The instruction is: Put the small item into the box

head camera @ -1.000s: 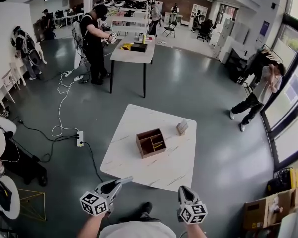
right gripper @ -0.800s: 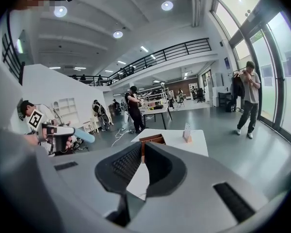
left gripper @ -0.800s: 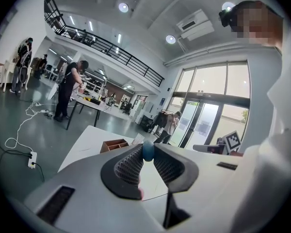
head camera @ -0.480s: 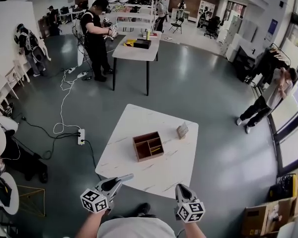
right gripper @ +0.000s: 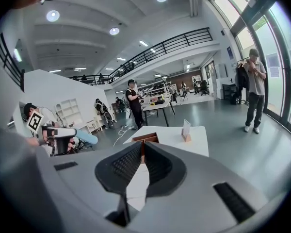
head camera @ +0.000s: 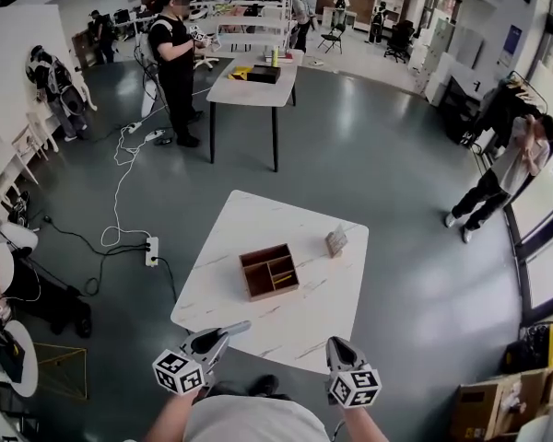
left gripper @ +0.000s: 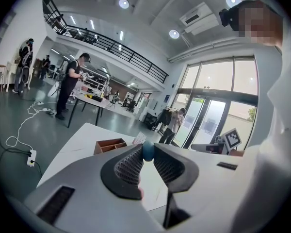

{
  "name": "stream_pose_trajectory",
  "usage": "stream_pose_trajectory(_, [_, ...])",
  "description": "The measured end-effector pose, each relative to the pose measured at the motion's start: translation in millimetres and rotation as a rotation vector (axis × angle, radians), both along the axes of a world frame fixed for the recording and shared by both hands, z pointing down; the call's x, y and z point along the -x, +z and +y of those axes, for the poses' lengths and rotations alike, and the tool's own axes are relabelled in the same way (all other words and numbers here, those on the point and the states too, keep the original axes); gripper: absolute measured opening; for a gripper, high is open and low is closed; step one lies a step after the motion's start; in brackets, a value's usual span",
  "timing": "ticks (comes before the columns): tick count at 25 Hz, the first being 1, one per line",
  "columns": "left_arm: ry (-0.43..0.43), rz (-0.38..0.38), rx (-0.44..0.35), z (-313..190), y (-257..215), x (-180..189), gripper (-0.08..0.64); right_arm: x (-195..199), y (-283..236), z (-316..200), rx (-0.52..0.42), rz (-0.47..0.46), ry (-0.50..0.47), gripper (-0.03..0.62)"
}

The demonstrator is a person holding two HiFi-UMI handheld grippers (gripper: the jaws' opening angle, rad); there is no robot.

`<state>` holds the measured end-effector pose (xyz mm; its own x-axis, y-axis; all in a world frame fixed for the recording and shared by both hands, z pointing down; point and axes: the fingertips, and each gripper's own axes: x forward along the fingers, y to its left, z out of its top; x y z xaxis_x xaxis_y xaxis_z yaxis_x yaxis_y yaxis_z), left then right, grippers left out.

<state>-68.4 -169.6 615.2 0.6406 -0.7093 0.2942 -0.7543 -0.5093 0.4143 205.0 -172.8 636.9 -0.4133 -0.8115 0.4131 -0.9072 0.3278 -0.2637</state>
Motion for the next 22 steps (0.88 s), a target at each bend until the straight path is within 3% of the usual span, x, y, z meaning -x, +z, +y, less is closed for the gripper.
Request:
stream_pose_trajectory(16, [0.129,-0.049,0.023,-59.0,17.1,-29.5,0.075,-2.1,9.6,-27.7,0.021,-0.017,0.028,0.038])
stream_pose_trajectory(22, [0.213,-0.120,0.010,-92.6,30.5,-32.7,0.074,9.6,11.4,-43.6,0.023,-0.002,0.036,0.038])
